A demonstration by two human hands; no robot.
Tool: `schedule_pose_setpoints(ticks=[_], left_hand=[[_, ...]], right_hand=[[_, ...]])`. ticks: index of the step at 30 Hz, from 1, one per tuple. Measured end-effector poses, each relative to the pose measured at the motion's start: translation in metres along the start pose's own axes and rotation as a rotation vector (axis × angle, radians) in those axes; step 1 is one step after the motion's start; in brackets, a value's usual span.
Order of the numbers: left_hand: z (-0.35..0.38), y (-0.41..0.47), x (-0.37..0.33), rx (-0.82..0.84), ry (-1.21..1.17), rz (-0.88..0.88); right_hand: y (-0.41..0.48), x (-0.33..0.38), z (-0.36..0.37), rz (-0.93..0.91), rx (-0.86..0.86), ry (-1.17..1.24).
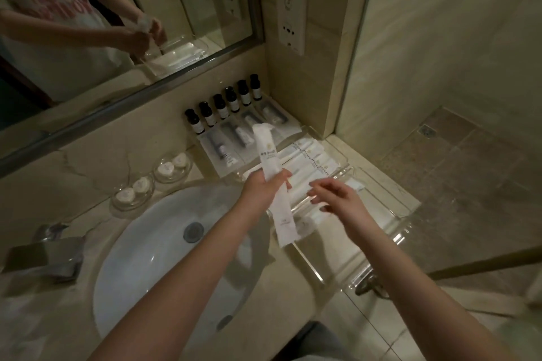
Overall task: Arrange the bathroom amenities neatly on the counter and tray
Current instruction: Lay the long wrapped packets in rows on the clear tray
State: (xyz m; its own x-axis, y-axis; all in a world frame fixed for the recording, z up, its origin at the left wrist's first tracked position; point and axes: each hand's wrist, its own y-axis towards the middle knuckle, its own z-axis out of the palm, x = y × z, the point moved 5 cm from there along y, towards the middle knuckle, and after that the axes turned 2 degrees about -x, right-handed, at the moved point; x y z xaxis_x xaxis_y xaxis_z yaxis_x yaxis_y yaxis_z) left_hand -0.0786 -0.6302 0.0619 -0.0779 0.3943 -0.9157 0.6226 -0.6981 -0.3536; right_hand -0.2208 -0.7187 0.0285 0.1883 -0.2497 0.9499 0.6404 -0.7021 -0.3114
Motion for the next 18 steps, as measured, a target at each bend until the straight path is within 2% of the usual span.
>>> schedule_pose_setpoints(ticks=[2,5,8,10,13,16,18], left_hand=[[0.015,-0.001,0.003,0.204,0.180,-0.004],[0.044,-0.010,0.009,0.506,0.361,-0.044],[0.067,-0.010,0.013,0.621,0.428,-0.060],[0.077,-0.004,0.019,0.580,0.373,-0.068],[0.082,0.010,0.036,0.398,0.380,-0.015],[0.076,0.019,0.056,0.260,0.590,0.089],[0.076,0.020,0.067,0.276,0.801,0.211]], right_hand=[[0.006,0.023,-0.018,-0.071,-0.012,-0.027],[0.010,0.044,-0.024,-0.118,0.161,-0.053],[0.014,0.046,-0.029,-0.129,0.163,-0.057],[0.019,0.040,-0.044,-0.096,0.038,-0.042],[0.027,0.025,-0.077,0.001,-0.227,-0.015],[0.034,0.004,-0.107,0.089,-0.424,0.025],[0.038,-0.015,-0.116,0.144,-0.504,0.041]])
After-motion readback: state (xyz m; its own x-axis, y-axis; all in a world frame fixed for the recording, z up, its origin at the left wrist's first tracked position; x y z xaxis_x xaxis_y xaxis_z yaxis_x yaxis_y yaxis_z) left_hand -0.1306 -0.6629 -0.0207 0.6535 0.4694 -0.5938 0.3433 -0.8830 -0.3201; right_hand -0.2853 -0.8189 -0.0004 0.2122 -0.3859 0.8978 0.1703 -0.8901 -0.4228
